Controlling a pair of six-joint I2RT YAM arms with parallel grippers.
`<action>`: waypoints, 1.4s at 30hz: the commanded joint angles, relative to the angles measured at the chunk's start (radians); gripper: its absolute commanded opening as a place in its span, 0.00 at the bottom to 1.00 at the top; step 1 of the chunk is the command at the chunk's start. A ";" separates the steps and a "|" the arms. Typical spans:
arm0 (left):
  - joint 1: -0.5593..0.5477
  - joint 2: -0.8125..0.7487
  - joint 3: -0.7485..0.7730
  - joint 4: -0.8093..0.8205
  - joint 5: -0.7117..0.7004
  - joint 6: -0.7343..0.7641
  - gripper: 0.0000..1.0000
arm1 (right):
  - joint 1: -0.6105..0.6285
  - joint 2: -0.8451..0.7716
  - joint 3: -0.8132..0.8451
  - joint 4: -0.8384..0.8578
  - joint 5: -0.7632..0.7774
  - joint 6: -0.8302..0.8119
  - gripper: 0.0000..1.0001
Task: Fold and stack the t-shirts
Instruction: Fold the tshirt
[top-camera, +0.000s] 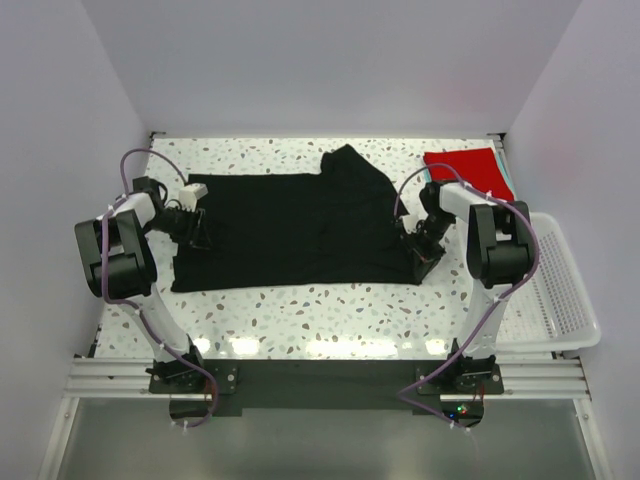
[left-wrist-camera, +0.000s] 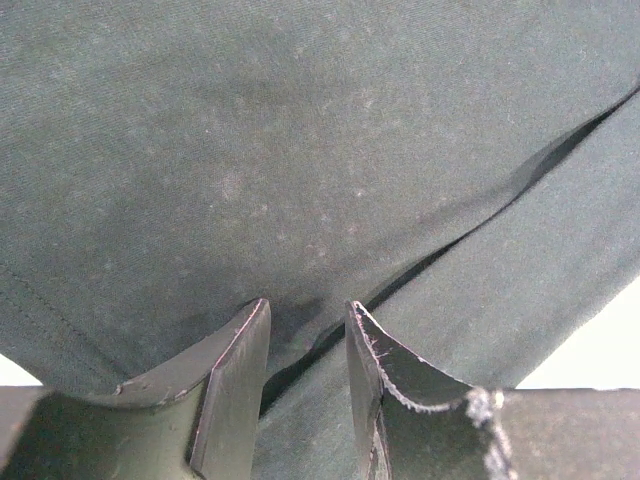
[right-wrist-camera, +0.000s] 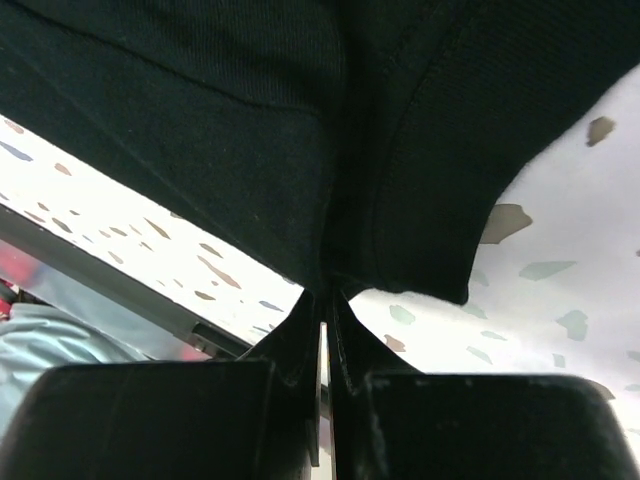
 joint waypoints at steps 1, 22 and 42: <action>0.029 0.073 -0.018 0.025 -0.171 0.016 0.42 | -0.005 -0.045 -0.022 0.002 0.066 -0.022 0.00; 0.032 -0.250 -0.028 -0.130 -0.013 0.202 0.50 | 0.060 -0.113 0.194 -0.067 -0.111 0.061 0.22; 0.048 -0.255 -0.390 -0.039 -0.249 0.275 0.35 | 0.136 -0.065 -0.114 0.170 0.135 0.025 0.19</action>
